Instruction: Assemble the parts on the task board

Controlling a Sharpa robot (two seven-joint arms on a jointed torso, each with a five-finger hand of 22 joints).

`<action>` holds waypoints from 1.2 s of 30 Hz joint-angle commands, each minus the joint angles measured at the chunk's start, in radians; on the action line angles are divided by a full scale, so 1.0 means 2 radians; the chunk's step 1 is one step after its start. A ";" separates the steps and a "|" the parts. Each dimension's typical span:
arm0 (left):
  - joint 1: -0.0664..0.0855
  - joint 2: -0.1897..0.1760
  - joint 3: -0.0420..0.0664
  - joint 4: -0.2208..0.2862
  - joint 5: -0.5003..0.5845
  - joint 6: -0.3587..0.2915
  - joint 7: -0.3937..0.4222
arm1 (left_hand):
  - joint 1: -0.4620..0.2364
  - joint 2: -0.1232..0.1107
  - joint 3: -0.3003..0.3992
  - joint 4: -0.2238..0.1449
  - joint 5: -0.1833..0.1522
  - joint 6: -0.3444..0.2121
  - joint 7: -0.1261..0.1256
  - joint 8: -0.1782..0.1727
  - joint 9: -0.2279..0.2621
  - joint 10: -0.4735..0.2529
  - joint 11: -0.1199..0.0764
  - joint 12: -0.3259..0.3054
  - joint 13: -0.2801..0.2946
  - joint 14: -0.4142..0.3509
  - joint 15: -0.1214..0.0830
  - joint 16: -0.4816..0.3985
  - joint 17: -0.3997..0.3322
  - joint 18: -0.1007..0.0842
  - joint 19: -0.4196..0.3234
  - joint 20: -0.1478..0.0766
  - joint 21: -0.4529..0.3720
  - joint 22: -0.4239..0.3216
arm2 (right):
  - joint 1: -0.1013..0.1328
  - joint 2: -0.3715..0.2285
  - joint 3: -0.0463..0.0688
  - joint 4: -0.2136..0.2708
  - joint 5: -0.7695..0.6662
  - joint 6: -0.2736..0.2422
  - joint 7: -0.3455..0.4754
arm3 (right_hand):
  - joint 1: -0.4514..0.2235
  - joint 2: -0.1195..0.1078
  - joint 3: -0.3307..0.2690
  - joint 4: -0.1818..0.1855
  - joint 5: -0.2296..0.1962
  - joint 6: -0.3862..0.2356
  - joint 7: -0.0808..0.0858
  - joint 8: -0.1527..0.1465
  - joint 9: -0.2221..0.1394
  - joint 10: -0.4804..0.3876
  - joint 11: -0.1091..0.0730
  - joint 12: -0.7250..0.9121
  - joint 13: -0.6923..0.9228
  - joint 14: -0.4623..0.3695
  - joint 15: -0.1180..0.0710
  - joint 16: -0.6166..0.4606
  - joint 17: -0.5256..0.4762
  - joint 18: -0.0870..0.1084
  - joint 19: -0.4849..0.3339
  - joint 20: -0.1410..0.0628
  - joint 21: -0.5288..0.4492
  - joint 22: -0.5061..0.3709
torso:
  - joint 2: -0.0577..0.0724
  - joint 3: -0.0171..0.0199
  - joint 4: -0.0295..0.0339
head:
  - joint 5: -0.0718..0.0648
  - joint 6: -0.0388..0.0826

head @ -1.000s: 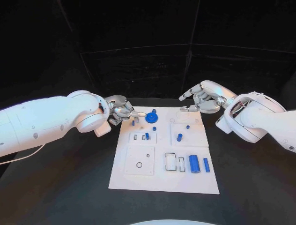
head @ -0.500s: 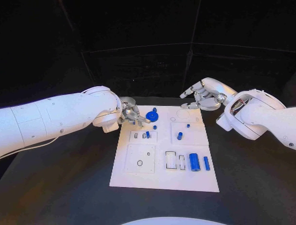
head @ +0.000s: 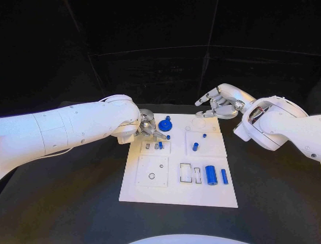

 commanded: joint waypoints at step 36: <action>0.001 0.024 -0.001 -0.019 -0.006 0.060 -0.013 | 0.020 0.006 0.022 -0.013 0.001 -0.009 -0.006 0.030 0.031 0.003 -0.004 0.012 0.012 0.052 -0.002 0.002 0.132 -0.007 0.005 -0.001 0.010 0.013 | 0.001 0.009 0.000 -0.004 0.000 0.007 -0.008 | -0.008 0.007 -0.008 0.005 0.000 0.006 0.000 0.003 0.000 -0.001 -0.003 -0.001 -0.001 0.023 -0.003 -0.004 -0.002 0.005 -0.004 -0.002 -0.003 -0.002 | 0.000 0.0002 0.0009 | 0.000 -0.013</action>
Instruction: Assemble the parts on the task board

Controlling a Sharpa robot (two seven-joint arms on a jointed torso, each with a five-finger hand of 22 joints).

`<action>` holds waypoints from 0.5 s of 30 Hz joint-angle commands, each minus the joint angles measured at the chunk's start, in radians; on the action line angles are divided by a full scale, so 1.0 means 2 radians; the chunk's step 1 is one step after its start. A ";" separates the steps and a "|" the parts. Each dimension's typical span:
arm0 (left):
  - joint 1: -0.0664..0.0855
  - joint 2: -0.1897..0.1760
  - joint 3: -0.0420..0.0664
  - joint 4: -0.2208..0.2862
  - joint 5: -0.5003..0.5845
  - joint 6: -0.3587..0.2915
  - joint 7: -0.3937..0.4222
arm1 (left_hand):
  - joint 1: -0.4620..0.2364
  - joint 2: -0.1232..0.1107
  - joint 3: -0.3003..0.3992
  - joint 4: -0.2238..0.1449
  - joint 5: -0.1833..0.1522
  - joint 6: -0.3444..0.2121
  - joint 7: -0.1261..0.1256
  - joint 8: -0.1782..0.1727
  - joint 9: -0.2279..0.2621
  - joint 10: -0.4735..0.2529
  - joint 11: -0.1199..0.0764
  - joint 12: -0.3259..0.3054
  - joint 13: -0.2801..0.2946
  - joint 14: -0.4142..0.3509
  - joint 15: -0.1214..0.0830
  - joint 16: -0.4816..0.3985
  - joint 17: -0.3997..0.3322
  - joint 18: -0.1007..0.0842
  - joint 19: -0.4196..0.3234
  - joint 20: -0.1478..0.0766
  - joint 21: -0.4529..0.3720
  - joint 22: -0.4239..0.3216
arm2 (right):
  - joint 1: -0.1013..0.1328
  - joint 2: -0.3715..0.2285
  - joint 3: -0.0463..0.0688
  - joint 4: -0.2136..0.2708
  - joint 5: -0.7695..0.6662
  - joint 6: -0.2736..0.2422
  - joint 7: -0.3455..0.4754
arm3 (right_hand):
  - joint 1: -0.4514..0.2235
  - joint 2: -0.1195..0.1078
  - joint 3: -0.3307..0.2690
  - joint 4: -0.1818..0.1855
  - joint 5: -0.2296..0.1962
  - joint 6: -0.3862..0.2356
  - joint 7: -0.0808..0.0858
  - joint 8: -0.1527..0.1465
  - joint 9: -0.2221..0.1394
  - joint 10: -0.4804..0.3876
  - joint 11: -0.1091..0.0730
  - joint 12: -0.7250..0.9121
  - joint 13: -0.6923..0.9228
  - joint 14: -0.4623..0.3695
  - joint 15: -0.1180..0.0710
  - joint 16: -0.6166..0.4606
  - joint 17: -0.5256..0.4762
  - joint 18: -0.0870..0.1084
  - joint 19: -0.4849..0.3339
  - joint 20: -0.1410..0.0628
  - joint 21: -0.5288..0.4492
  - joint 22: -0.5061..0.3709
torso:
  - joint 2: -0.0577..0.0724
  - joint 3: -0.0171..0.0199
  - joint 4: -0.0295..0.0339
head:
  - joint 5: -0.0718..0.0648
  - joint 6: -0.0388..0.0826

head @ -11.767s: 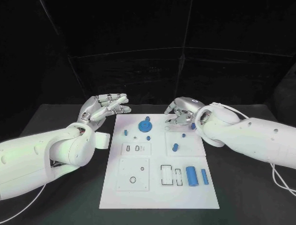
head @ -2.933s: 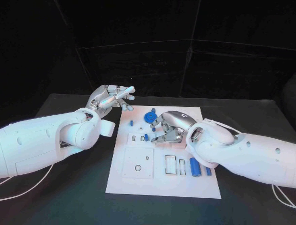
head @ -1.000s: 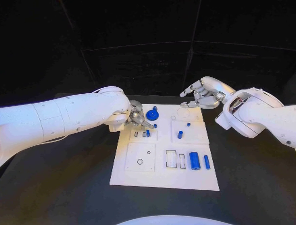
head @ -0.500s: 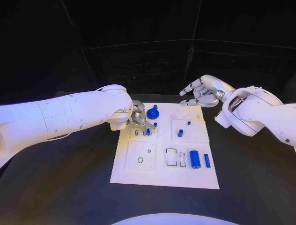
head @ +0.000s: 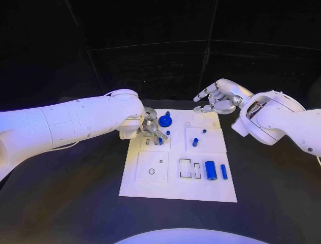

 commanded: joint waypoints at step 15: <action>0.000 0.011 0.000 -0.008 -0.003 0.017 -0.004 | 0.024 0.004 0.020 -0.011 0.001 -0.008 -0.001 0.010 0.011 0.002 -0.003 0.003 0.002 0.052 -0.003 0.002 0.132 -0.007 0.005 -0.001 0.004 0.003 | 0.001 0.003 0.000 0.000 0.000 0.007 -0.002 | 0.000 0.001 -0.003 0.000 -0.003 0.004 0.001 0.003 0.000 0.001 -0.002 0.000 0.000 0.024 -0.003 -0.002 0.000 0.005 -0.002 -0.001 -0.003 0.000 | 0.000 -0.0001 0.0003 | 0.001 -0.003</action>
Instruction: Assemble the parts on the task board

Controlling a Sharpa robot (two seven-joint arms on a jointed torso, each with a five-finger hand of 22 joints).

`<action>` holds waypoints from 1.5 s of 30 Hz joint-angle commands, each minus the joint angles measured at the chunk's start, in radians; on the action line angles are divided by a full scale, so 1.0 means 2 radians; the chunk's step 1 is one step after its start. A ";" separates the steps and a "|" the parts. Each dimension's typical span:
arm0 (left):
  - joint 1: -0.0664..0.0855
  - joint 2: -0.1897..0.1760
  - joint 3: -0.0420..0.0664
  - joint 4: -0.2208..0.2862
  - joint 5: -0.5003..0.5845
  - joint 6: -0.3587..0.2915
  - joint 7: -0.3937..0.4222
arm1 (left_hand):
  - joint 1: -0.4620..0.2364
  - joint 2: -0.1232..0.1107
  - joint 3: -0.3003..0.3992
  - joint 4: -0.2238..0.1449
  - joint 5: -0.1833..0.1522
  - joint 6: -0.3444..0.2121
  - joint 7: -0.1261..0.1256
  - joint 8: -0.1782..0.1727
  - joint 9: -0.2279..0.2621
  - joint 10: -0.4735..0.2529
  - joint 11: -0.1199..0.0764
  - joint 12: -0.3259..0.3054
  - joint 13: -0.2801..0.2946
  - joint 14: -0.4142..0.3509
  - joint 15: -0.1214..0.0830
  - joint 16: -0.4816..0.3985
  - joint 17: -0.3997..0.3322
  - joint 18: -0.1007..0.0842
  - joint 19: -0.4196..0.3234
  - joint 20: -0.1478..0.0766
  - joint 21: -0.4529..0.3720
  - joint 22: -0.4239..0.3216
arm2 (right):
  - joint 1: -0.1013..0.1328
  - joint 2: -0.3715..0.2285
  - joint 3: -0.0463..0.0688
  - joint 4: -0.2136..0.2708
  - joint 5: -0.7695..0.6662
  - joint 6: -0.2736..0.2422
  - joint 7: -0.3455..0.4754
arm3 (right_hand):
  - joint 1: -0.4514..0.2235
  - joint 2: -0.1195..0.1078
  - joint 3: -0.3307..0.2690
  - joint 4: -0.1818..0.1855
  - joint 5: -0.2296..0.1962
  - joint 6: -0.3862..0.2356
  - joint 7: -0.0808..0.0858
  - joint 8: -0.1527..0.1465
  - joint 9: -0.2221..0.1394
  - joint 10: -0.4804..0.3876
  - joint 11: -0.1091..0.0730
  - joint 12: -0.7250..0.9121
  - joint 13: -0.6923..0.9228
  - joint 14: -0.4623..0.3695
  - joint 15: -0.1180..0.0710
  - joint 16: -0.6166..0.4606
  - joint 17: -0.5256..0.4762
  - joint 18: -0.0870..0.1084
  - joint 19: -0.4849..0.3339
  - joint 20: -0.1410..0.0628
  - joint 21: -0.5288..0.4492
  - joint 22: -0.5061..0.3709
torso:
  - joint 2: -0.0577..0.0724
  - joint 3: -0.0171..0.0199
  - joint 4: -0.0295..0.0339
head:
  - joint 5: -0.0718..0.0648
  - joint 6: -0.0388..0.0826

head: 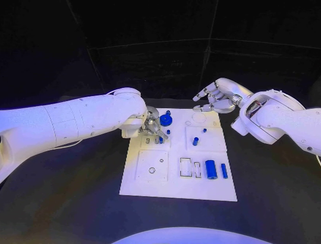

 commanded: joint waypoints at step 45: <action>0.000 -0.023 0.000 0.018 0.038 -0.021 0.007 | 0.064 -0.047 0.240 -0.077 0.068 -0.016 -0.002 -0.004 0.012 0.006 -0.008 -0.016 -0.007 0.052 -0.004 0.002 0.132 -0.007 0.002 -0.004 -0.001 0.003 | 0.001 0.004 0.000 -0.003 0.000 0.009 0.000 | 0.003 0.003 -0.002 0.000 0.001 0.004 -0.001 0.004 0.000 0.002 -0.002 0.000 0.000 0.024 -0.003 -0.002 0.001 0.005 -0.002 -0.001 -0.003 0.000 | 0.000 0.0003 0.0025 | 0.000 -0.004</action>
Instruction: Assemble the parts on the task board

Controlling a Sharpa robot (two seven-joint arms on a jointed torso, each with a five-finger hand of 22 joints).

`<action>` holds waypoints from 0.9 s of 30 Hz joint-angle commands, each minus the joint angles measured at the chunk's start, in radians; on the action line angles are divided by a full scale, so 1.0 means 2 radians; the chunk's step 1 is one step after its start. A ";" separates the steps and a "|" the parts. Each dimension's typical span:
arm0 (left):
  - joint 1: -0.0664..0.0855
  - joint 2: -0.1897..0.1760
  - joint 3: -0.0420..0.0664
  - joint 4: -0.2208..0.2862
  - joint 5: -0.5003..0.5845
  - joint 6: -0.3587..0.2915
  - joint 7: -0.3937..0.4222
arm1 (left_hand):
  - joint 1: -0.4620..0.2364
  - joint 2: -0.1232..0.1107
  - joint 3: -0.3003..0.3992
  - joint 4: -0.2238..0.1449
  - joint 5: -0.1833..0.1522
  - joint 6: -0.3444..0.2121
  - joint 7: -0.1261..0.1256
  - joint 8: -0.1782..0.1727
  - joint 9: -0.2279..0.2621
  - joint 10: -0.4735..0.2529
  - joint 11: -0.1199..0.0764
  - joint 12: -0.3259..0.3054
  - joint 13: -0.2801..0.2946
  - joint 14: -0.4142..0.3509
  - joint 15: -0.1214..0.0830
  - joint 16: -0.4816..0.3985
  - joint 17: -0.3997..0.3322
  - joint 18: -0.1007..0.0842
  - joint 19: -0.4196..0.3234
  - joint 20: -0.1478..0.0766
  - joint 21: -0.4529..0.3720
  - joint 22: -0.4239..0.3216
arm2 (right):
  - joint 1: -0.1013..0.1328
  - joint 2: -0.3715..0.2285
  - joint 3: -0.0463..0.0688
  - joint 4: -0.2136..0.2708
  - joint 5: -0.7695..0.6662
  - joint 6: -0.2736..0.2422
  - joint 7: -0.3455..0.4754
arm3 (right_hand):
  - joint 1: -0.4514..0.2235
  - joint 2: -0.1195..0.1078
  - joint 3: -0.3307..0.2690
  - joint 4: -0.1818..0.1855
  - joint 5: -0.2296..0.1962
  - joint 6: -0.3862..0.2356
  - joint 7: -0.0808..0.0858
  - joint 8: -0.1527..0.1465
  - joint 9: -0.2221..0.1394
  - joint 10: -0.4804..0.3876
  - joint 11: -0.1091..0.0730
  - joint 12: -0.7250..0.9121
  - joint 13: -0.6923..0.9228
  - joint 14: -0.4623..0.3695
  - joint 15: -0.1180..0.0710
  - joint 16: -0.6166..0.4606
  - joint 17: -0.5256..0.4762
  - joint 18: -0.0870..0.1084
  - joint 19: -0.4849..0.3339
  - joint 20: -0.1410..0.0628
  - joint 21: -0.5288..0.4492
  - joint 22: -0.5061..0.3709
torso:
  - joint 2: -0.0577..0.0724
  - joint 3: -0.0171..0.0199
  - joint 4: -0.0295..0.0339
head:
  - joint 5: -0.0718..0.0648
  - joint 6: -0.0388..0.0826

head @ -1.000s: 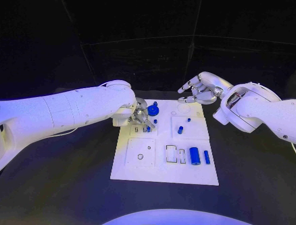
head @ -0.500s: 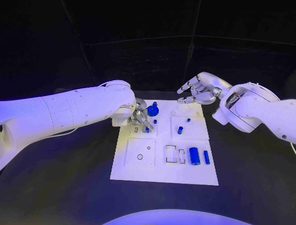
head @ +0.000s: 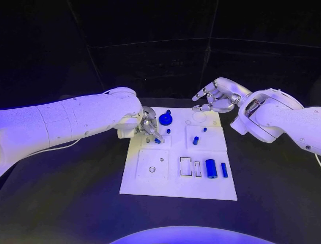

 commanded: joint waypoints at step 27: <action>-0.012 -0.047 -0.001 0.064 -0.010 -0.143 0.004 | -0.070 -0.062 0.237 -0.100 0.002 -0.005 0.001 0.028 0.033 0.014 0.000 -0.007 -0.006 0.052 0.000 0.002 0.132 -0.007 0.003 0.001 -0.002 0.004 | 0.001 -0.003 0.000 -0.003 0.000 0.004 0.002 | 0.001 0.004 -0.004 0.002 0.004 0.004 -0.001 0.002 0.000 0.003 -0.002 0.001 0.001 0.024 -0.003 -0.001 0.001 0.005 -0.001 -0.001 -0.003 0.000 | 0.000 -0.0007 -0.0005 | 0.010 -0.008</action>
